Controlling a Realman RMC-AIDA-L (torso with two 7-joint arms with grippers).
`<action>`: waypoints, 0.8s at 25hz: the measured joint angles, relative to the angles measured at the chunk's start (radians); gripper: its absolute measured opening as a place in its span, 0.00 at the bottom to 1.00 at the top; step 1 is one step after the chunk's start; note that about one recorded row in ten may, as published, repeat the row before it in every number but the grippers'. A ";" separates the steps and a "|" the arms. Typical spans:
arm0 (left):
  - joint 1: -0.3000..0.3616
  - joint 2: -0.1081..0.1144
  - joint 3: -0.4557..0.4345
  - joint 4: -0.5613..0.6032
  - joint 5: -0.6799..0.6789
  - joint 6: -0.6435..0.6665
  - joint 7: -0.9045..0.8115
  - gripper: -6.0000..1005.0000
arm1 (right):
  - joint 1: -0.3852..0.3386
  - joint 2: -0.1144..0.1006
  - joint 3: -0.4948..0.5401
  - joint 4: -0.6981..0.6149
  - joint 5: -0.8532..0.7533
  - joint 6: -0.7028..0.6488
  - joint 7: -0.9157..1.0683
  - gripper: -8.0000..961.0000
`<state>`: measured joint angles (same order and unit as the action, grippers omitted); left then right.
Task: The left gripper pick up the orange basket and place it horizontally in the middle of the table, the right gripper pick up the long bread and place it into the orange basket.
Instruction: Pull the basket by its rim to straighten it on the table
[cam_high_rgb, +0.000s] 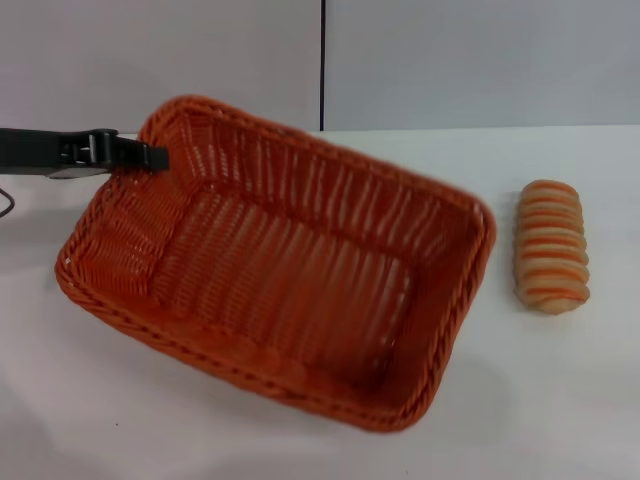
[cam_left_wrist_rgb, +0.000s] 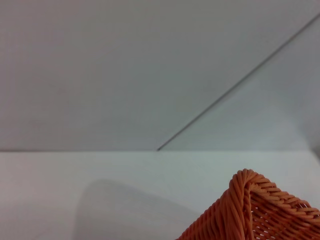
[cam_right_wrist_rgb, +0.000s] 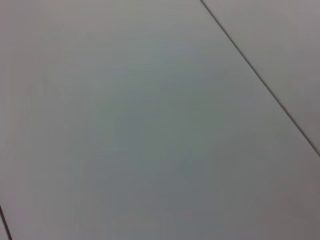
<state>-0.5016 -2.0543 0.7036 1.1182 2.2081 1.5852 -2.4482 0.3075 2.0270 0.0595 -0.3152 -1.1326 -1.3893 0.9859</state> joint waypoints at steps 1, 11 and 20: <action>0.000 0.000 0.000 0.000 0.000 0.000 0.000 0.18 | 0.002 -0.001 0.000 -0.001 0.000 0.003 0.000 0.66; 0.079 -0.008 -0.004 -0.047 -0.059 -0.078 0.000 0.18 | 0.010 -0.010 -0.001 -0.004 -0.006 0.021 -0.001 0.66; 0.100 -0.011 0.006 -0.141 -0.099 -0.149 0.065 0.19 | 0.016 -0.014 -0.001 -0.004 -0.007 0.035 -0.003 0.65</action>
<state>-0.4019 -2.0648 0.7099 0.9777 2.1088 1.4362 -2.3828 0.3236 2.0127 0.0582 -0.3191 -1.1398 -1.3541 0.9831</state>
